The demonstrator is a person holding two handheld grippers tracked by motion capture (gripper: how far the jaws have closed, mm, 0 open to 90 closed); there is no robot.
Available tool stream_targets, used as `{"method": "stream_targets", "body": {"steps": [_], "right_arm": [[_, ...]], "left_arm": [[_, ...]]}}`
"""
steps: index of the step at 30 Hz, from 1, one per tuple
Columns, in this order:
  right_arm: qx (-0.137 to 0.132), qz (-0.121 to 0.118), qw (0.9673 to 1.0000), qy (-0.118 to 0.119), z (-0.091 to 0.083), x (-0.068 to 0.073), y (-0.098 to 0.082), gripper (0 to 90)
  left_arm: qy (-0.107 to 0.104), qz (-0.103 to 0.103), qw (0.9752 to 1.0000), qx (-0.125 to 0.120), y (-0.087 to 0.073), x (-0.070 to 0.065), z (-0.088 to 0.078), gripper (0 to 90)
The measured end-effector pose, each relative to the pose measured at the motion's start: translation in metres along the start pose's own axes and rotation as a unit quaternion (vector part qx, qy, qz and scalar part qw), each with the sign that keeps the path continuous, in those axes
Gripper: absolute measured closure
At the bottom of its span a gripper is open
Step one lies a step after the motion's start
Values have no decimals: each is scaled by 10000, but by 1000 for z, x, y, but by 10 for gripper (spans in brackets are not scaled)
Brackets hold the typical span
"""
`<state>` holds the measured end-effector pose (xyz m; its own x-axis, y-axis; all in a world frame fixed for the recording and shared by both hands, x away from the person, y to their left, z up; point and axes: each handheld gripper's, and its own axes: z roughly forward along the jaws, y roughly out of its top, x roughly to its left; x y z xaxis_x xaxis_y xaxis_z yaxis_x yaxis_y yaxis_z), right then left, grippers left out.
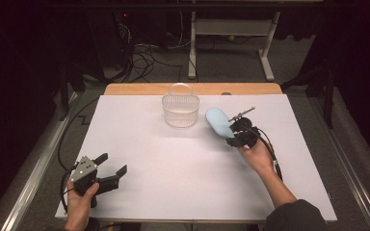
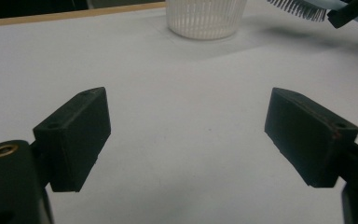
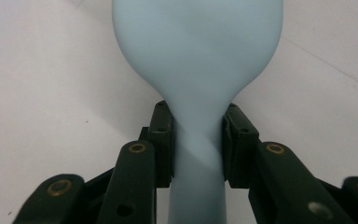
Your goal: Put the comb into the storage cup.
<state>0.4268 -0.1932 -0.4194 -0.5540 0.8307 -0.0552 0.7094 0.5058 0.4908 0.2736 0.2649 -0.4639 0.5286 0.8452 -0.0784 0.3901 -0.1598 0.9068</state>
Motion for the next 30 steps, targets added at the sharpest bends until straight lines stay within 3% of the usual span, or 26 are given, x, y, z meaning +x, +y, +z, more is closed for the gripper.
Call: {"method": "stream_targets", "body": {"steps": [8,18,30], "right_arm": [[-373,-67,9991,209,-21,6,-21,707],[-643,-35,9970,425,-35,6,-47,707],[-826,-57,9946,627,-39,14,-61,706]], "left_arm": [[-139,46,9999,65,2,-4,5,153],[-69,77,9999,133,4,-10,9,123],[-223,150,9995,142,10,-24,16,99]]}}
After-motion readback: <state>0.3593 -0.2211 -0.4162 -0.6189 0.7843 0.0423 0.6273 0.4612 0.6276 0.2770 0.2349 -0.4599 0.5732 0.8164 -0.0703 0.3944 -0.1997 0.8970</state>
